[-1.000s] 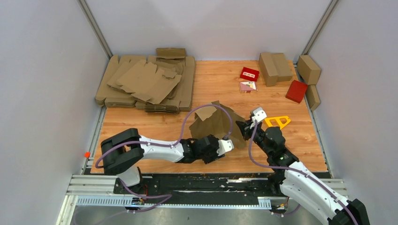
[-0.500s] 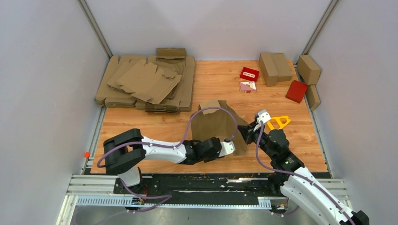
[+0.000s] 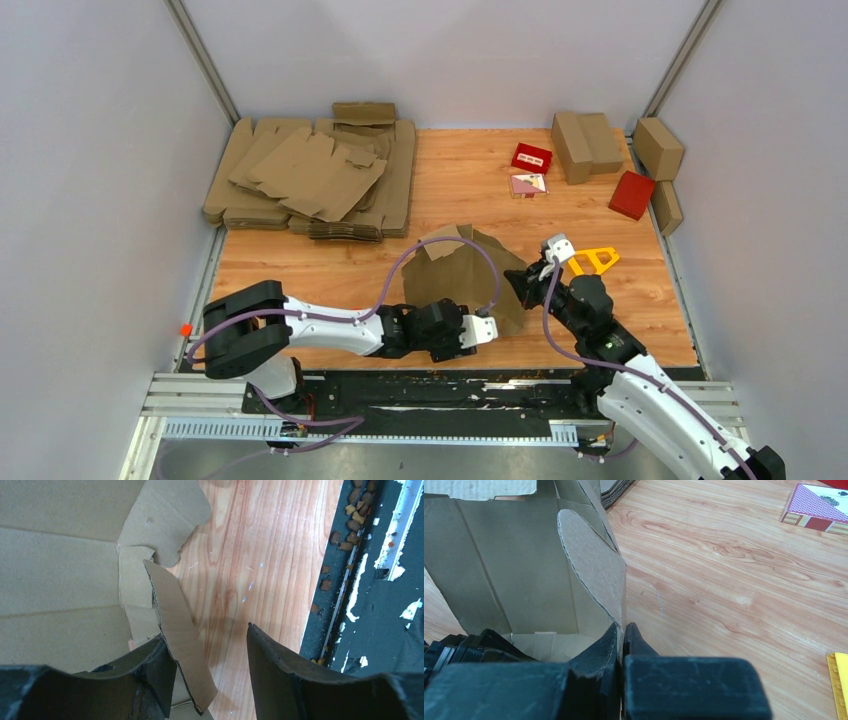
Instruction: Fold the paper box
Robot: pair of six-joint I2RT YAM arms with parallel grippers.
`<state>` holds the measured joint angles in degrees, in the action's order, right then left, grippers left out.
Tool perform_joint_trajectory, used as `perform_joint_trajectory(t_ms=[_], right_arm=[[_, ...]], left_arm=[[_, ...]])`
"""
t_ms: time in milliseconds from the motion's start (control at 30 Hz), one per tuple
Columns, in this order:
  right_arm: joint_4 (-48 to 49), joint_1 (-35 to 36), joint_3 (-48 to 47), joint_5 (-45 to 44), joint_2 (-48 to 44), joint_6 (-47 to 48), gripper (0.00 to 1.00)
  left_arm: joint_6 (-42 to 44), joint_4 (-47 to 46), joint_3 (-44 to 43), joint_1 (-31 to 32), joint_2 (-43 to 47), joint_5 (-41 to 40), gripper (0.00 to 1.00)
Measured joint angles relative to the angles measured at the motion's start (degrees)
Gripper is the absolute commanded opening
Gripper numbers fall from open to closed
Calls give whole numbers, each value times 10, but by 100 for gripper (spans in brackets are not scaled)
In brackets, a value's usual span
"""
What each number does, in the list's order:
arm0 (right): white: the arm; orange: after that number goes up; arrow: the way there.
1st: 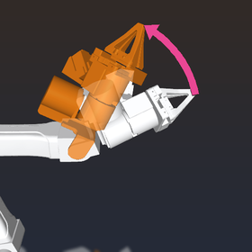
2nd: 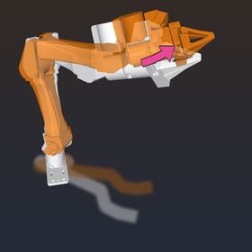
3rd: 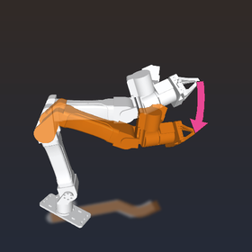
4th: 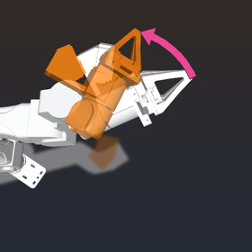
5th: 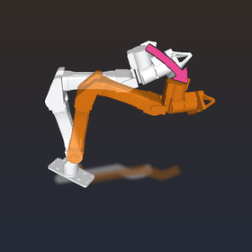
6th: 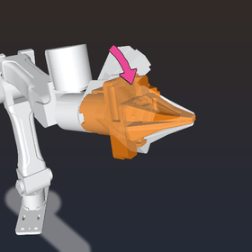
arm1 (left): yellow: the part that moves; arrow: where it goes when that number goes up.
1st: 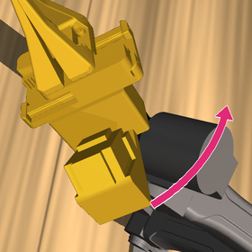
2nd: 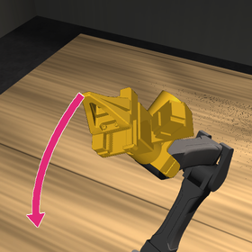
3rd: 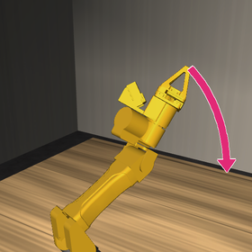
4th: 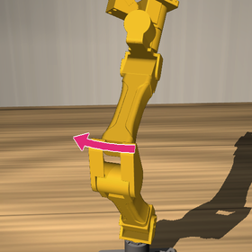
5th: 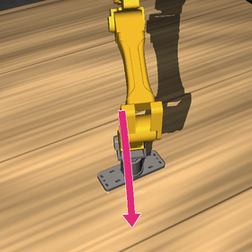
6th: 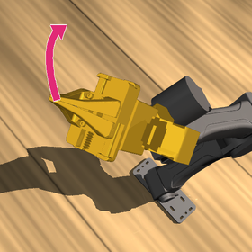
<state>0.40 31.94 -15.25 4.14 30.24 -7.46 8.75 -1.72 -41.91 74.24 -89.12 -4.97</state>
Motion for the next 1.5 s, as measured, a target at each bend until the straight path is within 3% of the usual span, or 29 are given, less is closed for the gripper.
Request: perform_joint_trajectory(t_ms=[433, 667, 833, 1200, 1500], right_arm=[[3, -3, 3, 0, 0, 0, 0], [-2, -4, 4, 1, 0, 0, 0], [-3, -6, 4, 0, 0, 0, 0], [-2, -6, 8, -5, -11, 0, 0], [-7, -7, 6, -38, -3, -1, 0]], left_arm=[[0, -11, 4, 0, 8, 31, 59], [-2, 0, 3, 0, 11, 70, 40], [-5, 20, -24, -1, -16, 93, 52], [-7, 71, -89, -12, -78, 132, 60], [-36, 113, -91, -35, -38, 145, 75]])
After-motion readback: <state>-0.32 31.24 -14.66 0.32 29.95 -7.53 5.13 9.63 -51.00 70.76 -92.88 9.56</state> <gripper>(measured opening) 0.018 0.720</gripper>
